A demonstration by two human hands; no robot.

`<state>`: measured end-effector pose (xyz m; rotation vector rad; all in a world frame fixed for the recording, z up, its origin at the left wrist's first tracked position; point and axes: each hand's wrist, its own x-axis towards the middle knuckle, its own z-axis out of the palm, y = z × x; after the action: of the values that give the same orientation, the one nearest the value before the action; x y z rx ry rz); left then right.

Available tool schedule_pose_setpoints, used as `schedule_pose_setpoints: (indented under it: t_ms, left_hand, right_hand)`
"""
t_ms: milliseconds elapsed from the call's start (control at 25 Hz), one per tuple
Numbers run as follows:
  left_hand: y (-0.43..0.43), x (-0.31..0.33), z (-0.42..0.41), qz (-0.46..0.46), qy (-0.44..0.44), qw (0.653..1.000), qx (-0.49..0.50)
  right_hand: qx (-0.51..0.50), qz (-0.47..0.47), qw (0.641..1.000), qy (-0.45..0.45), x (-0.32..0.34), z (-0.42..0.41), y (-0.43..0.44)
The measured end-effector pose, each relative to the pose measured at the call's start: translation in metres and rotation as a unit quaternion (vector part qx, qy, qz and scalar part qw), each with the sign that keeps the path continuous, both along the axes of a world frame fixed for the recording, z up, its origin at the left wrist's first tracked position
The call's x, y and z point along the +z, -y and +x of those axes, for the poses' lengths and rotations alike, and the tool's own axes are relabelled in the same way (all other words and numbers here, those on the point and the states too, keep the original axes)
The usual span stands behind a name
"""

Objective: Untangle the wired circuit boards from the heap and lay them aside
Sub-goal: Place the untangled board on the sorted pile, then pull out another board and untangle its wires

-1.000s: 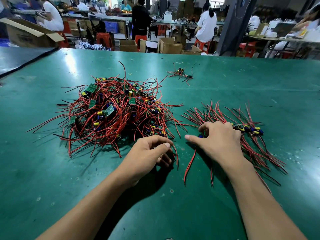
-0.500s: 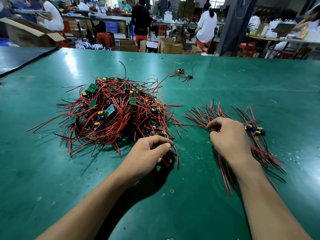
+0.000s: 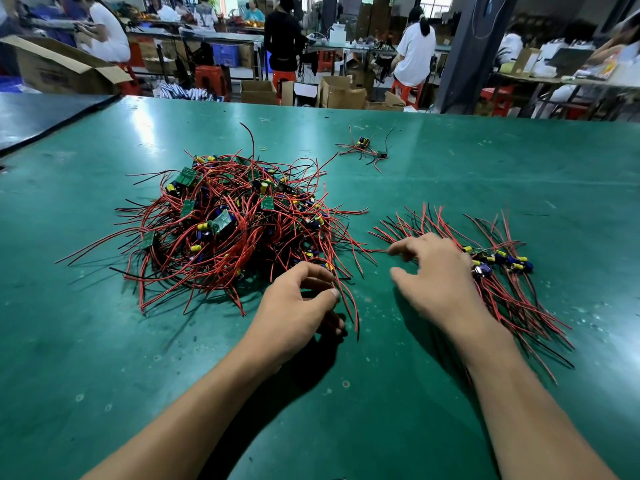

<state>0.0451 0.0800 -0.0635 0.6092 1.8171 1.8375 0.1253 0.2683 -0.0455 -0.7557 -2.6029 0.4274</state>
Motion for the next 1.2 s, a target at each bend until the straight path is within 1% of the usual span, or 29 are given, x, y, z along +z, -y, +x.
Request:
schedule_pose_setpoints:
  t_ms: [80,120,240,320,400,440,520,560,600,760,800,840,960,1040,1120,1200]
  left_hand:
    - [-0.003,-0.002,0.001,0.002,0.016,1.000,0.007]
    - [-0.004,-0.002,0.000,0.002,0.020,1.000,0.008]
    - [-0.003,-0.001,-0.003,0.003,0.035,0.999,-0.008]
    - [-0.002,0.002,-0.005,0.017,0.060,0.998,-0.004]
    - [-0.001,0.004,-0.006,0.022,0.089,0.996,0.015]
    - [0.000,0.005,-0.006,0.020,0.099,0.995,0.020]
    - [0.002,0.007,-0.006,0.017,0.101,0.995,0.013]
    - [0.002,0.008,-0.005,0.018,0.096,0.995,0.011]
    - [0.003,0.008,-0.004,0.021,0.092,0.995,0.013]
    - [0.003,0.008,-0.002,0.023,0.095,0.995,0.024]
    - [0.004,0.008,-0.002,0.017,0.093,0.995,0.024]
    - [0.005,0.008,-0.002,0.011,0.092,0.996,0.020]
    - [0.008,0.013,0.000,0.018,0.123,0.991,-0.038]
    - [0.009,0.016,0.002,0.031,0.153,0.983,-0.097]
    - [0.010,0.016,0.003,0.041,0.166,0.975,-0.139]
    - [0.011,0.015,0.001,0.056,0.166,0.972,-0.159]
  right_hand:
    - [0.090,-0.105,0.989,-0.054,-0.003,-0.007,0.021]
    - [0.110,-0.136,0.983,-0.053,-0.007,-0.010,0.031]
    - [0.120,-0.167,0.979,-0.014,-0.015,-0.016,0.046]
    - [0.124,-0.219,0.968,-0.004,-0.013,-0.015,0.043]
    - [0.147,-0.313,0.938,0.001,-0.008,-0.012,0.041]
    - [0.169,-0.364,0.916,-0.003,-0.006,-0.011,0.041]
    - [0.219,-0.462,0.859,-0.016,-0.004,-0.010,0.042]
    - [0.236,-0.492,0.838,-0.019,-0.004,-0.010,0.042]
    - [0.245,-0.511,0.824,-0.020,-0.004,-0.010,0.042]
    - [0.244,-0.577,0.779,0.001,-0.001,-0.006,0.034]
    - [0.234,-0.584,0.778,0.005,0.000,-0.005,0.032]
    - [0.211,-0.581,0.786,-0.003,0.000,-0.005,0.030]
    - [0.113,-0.520,0.845,-0.053,-0.003,-0.008,0.029]
    - [0.129,-0.478,0.868,-0.028,-0.004,-0.009,0.031]
    - [0.158,-0.452,0.878,0.013,-0.002,-0.008,0.032]
    - [0.157,-0.441,0.883,0.029,0.001,-0.008,0.030]
